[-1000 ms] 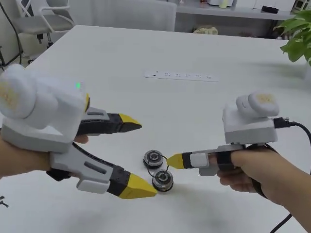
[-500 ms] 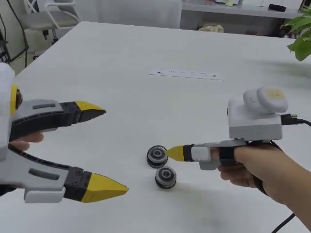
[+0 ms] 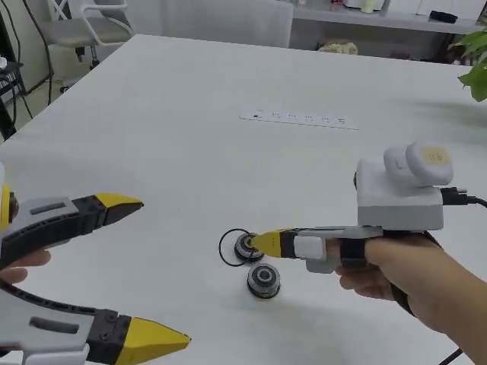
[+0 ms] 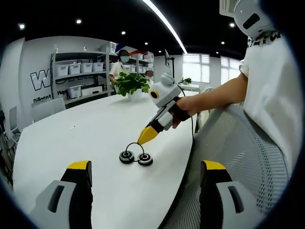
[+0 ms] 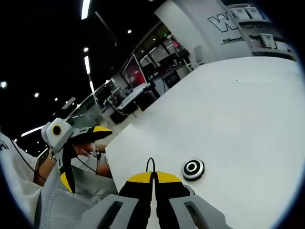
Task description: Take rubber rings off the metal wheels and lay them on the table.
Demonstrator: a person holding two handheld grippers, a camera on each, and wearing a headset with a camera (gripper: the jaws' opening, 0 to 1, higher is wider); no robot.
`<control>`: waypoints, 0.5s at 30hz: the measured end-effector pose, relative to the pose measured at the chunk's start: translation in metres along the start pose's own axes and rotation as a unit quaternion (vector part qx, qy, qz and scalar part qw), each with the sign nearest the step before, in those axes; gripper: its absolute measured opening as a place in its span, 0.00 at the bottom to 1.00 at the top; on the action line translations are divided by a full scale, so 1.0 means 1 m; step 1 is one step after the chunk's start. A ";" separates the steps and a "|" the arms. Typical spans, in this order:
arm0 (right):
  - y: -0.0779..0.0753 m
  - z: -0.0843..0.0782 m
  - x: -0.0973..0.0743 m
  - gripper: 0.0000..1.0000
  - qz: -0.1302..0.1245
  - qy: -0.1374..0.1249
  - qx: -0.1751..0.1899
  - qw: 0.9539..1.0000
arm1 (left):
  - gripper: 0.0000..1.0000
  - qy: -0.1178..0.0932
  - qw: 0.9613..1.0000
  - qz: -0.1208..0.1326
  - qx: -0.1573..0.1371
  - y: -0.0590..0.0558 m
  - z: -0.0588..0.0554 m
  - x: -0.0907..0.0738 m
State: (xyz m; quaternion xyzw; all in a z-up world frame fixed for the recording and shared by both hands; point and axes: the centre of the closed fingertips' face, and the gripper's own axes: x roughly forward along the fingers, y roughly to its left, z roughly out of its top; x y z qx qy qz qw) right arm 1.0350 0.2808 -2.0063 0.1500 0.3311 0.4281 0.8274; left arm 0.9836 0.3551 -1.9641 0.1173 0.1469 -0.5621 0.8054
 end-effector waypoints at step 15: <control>0.012 -0.026 0.015 0.00 0.021 0.051 -0.017 0.998 | 0.94 0.008 0.999 -0.003 -0.031 -0.006 -0.014 0.005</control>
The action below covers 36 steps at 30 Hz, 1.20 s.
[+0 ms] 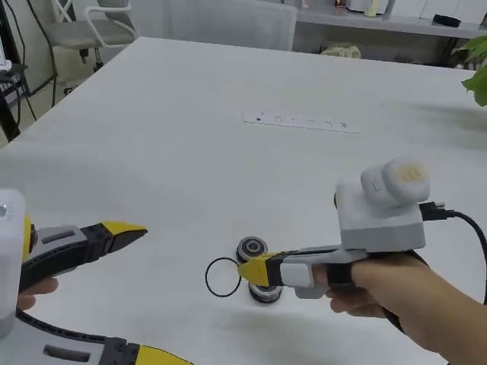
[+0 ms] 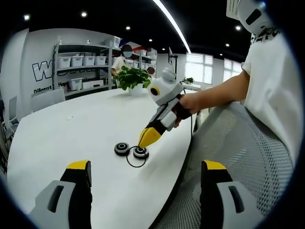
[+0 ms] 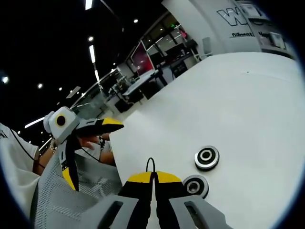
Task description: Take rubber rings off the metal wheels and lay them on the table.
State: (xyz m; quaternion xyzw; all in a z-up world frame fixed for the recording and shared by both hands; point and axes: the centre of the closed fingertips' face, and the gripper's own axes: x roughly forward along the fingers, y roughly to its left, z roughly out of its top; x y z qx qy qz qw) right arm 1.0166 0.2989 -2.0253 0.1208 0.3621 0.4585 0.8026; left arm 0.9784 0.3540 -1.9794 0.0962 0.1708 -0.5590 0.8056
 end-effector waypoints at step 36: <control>-0.010 -0.040 0.017 0.05 -0.030 0.080 -0.067 0.994 | 0.90 0.006 0.999 -0.012 -0.035 -0.003 -0.009 0.002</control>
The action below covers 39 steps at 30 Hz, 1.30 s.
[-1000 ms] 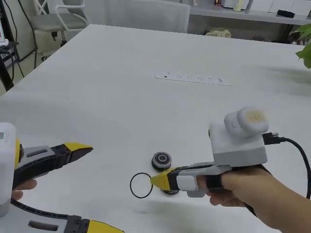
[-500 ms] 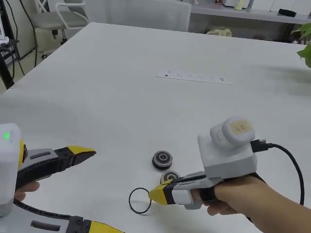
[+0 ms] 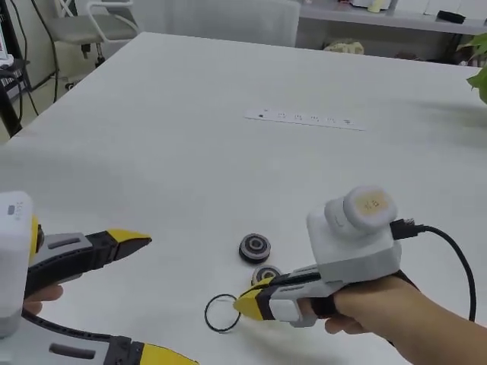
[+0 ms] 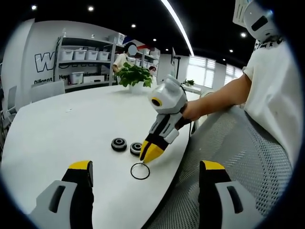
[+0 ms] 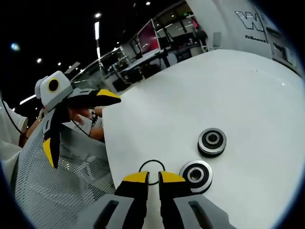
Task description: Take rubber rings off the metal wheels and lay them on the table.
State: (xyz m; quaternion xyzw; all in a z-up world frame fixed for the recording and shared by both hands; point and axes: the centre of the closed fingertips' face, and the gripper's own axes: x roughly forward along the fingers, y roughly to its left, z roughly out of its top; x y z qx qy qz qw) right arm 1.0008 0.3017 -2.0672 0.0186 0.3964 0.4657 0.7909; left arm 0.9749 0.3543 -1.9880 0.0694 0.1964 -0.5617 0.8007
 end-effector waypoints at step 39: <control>-0.052 0.050 -0.050 0.08 -0.061 -0.135 0.086 0.985 | 0.90 -0.001 1.000 -0.014 0.018 -0.005 0.004 0.000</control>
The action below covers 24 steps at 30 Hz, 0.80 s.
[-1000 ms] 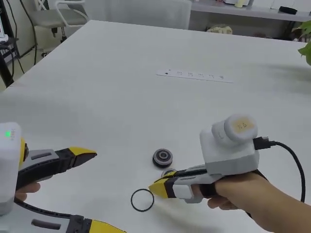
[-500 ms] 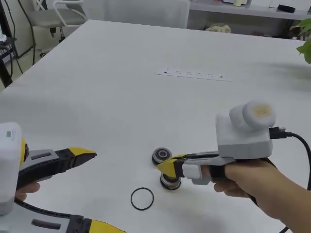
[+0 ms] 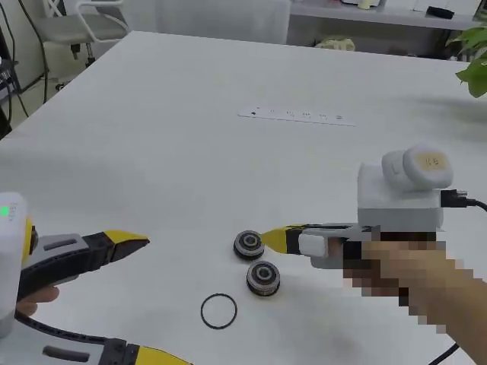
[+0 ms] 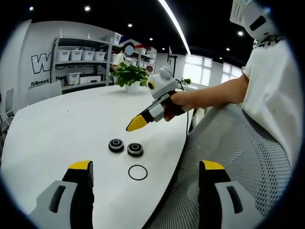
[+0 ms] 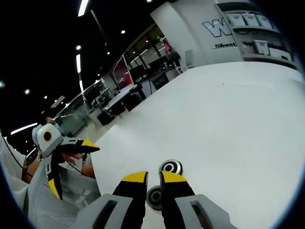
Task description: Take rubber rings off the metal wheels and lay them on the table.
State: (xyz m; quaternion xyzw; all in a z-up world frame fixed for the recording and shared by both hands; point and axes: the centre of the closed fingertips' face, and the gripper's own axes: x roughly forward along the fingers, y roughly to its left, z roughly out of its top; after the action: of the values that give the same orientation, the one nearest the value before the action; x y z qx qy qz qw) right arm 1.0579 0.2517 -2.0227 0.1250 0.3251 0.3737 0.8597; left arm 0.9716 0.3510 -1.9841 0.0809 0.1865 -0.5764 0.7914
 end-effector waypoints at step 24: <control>-0.021 -0.029 0.000 0.08 -0.031 0.068 -0.046 0.996 | 0.93 -0.015 0.989 -0.063 0.136 -0.001 0.097 0.006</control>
State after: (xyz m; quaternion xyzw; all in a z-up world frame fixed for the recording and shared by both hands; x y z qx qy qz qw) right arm 1.0512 0.2362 -2.0545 0.0499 0.3688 0.3686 0.8518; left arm 0.9917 0.3123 -1.8971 0.1675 0.0996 -0.6462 0.7379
